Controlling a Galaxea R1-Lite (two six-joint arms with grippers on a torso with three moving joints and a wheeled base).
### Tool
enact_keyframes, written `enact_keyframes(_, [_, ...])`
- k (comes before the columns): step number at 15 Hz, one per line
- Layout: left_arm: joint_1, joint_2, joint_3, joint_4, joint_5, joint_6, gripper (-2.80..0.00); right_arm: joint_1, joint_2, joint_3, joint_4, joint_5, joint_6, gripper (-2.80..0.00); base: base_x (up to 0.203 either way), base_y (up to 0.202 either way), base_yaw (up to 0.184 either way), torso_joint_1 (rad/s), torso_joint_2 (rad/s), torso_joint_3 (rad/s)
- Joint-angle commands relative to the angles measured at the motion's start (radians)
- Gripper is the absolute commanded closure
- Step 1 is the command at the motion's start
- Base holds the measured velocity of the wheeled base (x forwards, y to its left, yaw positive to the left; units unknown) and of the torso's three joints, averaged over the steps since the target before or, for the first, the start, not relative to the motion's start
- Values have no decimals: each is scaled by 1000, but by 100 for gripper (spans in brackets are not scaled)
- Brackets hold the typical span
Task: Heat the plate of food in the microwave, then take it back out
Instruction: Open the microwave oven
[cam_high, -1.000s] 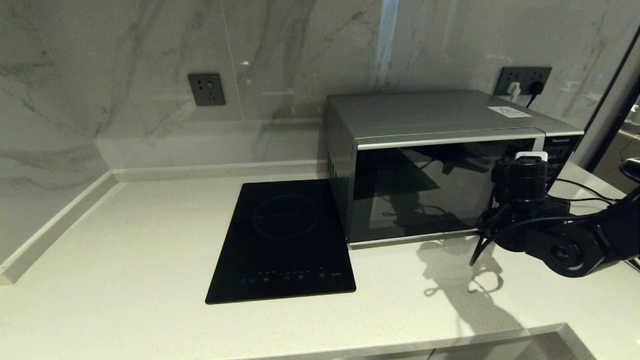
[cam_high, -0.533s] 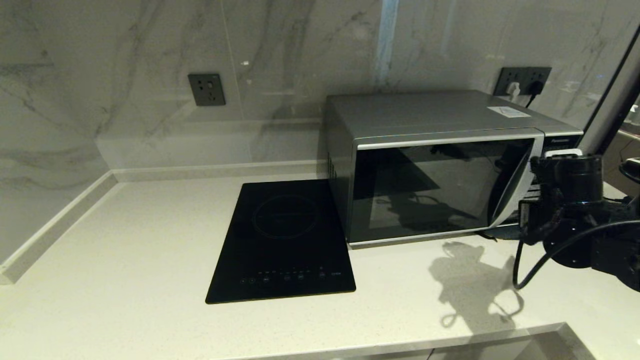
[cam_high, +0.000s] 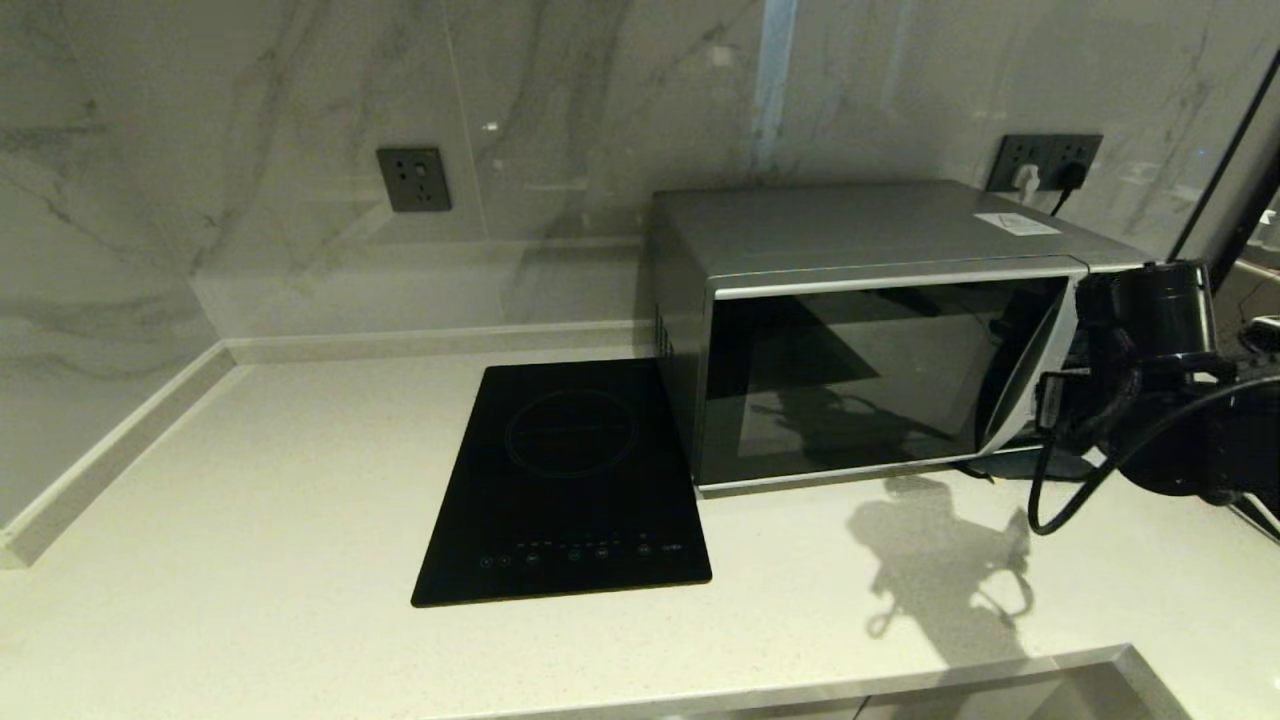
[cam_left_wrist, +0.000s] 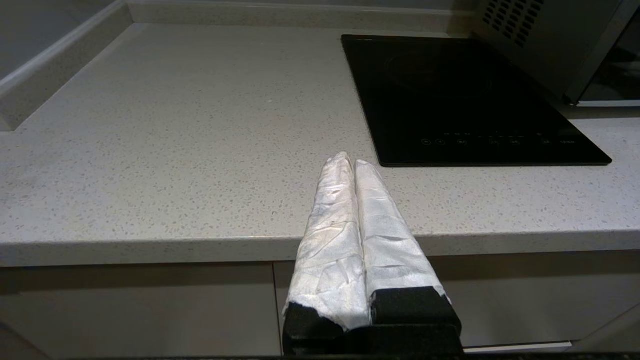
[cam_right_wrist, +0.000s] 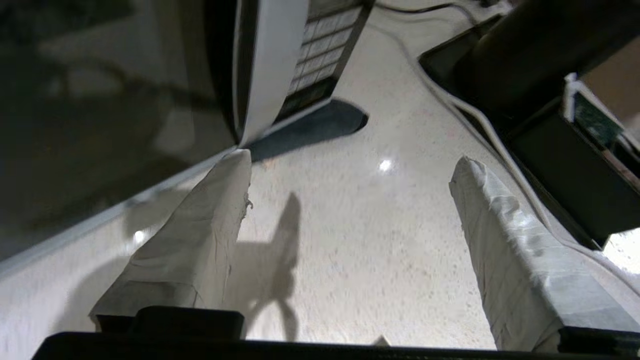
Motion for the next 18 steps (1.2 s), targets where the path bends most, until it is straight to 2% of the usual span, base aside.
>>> enact_keyframes(1, [0,2,0,0,0,-1,0,1,95,-80,-4,-72,36,-280,0,0,0,0,0,0])
enact_keyframes(5, [0,2,0,0,0,-1,0,0,198,-178,-6,-175,90,-280,0,0,0,0,0,0])
enact_keyframes(12, [0,2,0,0,0,-1,0,-18,310,-268,-6,-179,97,-280,0,0,0,0,0,0])
enact_keyframes(18, [0,2,0,0,0,-1,0,-90,346,-319,-6,-176,92,-280,0,0,0,0,0,0])
